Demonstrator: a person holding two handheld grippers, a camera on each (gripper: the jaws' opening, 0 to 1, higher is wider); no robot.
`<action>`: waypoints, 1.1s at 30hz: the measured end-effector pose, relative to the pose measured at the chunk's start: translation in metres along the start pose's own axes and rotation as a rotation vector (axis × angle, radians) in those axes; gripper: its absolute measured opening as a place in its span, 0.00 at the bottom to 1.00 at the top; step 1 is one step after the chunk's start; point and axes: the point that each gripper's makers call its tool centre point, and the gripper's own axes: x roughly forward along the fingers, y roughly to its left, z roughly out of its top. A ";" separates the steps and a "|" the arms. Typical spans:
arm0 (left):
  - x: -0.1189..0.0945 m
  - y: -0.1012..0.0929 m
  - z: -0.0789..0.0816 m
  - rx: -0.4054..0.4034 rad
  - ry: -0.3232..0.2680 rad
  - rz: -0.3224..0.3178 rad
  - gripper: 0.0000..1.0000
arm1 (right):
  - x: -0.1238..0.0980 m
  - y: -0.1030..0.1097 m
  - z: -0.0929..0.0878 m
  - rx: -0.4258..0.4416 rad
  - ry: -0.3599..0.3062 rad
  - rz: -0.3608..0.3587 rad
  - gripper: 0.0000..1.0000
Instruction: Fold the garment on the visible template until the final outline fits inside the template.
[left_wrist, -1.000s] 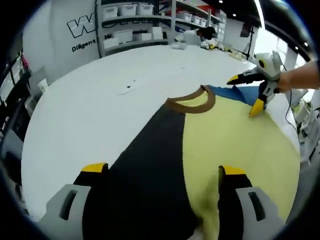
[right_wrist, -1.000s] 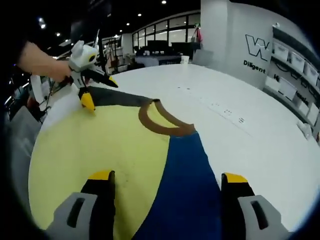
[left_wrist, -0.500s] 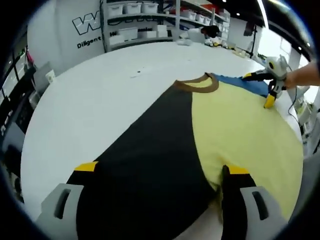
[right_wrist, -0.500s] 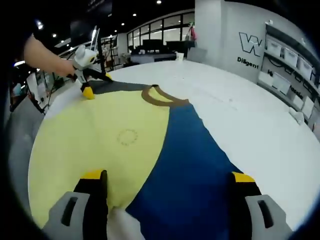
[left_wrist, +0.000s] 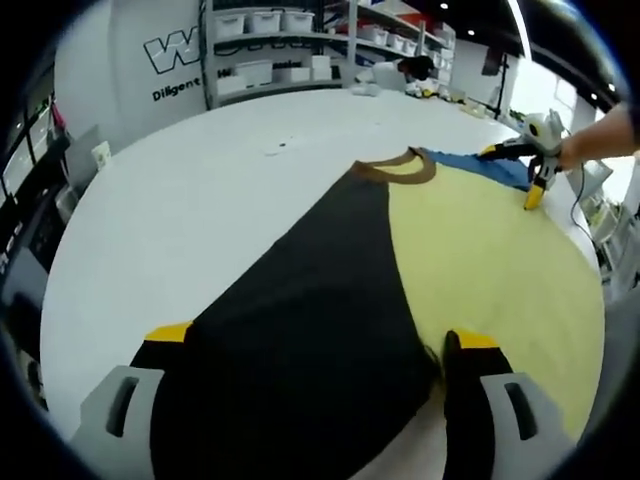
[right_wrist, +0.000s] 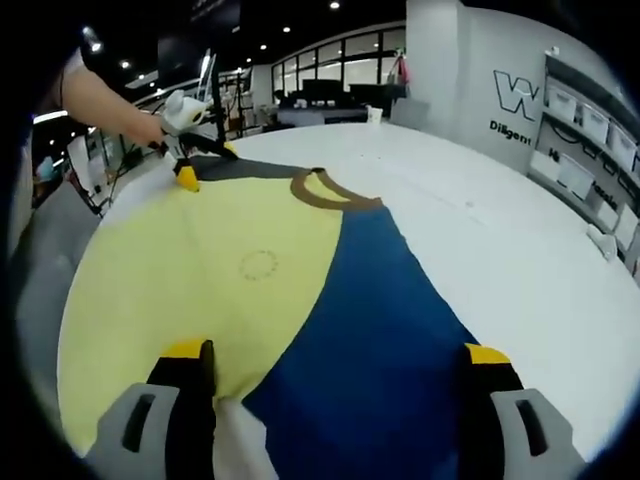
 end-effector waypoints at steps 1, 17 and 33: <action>-0.001 -0.001 0.000 0.008 0.014 -0.008 1.00 | 0.000 0.000 0.000 -0.001 0.017 0.001 1.00; -0.033 0.012 -0.037 -0.008 0.091 0.020 1.00 | -0.032 0.015 -0.028 0.055 0.067 -0.057 1.00; -0.047 0.027 -0.047 -0.025 0.096 0.028 1.00 | -0.047 0.008 -0.021 0.115 0.006 -0.065 1.00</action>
